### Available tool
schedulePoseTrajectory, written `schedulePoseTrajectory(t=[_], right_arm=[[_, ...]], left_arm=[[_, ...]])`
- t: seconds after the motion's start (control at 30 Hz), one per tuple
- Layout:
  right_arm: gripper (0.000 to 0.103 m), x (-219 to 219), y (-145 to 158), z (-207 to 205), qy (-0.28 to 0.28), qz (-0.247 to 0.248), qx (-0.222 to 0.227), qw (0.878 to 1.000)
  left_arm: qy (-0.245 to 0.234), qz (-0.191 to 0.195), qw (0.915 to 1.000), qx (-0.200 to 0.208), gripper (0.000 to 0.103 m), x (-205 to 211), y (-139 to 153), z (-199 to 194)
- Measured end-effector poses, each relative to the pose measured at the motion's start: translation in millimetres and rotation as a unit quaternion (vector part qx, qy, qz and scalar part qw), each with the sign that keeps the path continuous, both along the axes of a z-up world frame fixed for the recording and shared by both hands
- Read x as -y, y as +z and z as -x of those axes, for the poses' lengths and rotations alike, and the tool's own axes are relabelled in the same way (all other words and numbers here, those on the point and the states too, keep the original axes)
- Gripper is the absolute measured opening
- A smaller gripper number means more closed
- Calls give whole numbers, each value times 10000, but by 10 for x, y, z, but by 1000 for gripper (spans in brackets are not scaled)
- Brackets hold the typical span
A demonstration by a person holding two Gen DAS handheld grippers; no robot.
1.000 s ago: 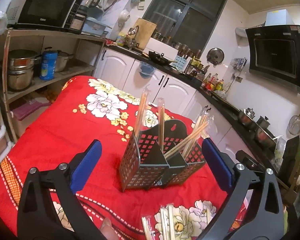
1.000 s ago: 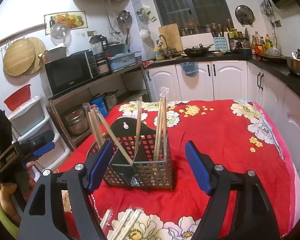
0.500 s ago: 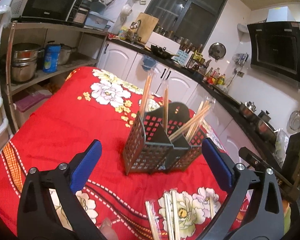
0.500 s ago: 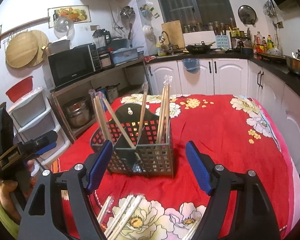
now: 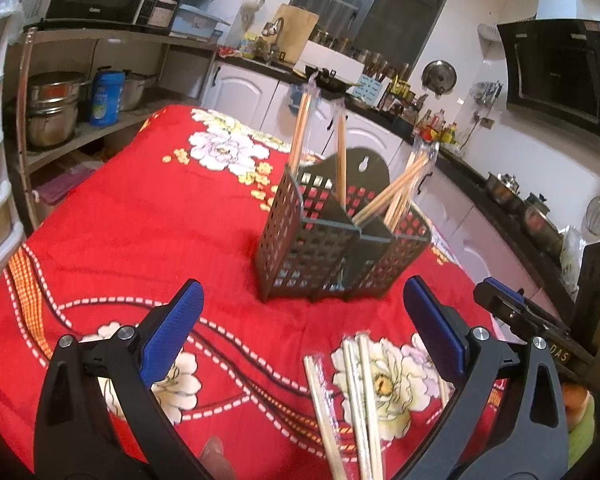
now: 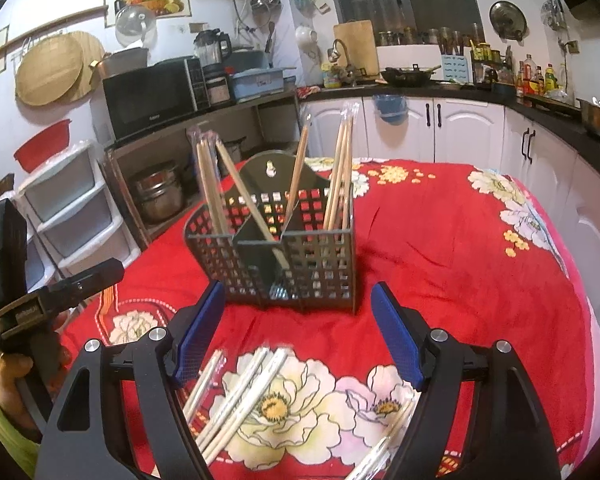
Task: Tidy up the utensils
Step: 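Close the left tool on a wrapped chopstick while the right tool grasps another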
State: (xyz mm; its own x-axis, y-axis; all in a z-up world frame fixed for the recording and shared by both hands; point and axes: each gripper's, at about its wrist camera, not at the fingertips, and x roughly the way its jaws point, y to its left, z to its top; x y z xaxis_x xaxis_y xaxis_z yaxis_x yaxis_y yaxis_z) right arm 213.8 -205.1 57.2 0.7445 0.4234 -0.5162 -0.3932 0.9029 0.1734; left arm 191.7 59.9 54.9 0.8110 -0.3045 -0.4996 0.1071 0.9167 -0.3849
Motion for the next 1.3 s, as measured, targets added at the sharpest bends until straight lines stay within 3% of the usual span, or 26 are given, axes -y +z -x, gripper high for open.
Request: schedulePoseTrajectory(t=[0.87,0.93,1.2,1.3], right_arm=[[69,-128,-619,-121,332,384,-1027,9934],[64,-137,-654,-161,395,371,-1139,9920],[38,-196,-808,-363,585,325,-1674,9836],[33,-250,-835,-449,635,297,-1784,9815]], left_arm=[[-392,-540,9938,-893,92,274,-648,9],[-453,-559,9929,-952,88,294,-681,-5],[-786,-504,9877,-1252,41,413,-821,-78],[-910,-385,9858,-1355,34,447,-870,-125]])
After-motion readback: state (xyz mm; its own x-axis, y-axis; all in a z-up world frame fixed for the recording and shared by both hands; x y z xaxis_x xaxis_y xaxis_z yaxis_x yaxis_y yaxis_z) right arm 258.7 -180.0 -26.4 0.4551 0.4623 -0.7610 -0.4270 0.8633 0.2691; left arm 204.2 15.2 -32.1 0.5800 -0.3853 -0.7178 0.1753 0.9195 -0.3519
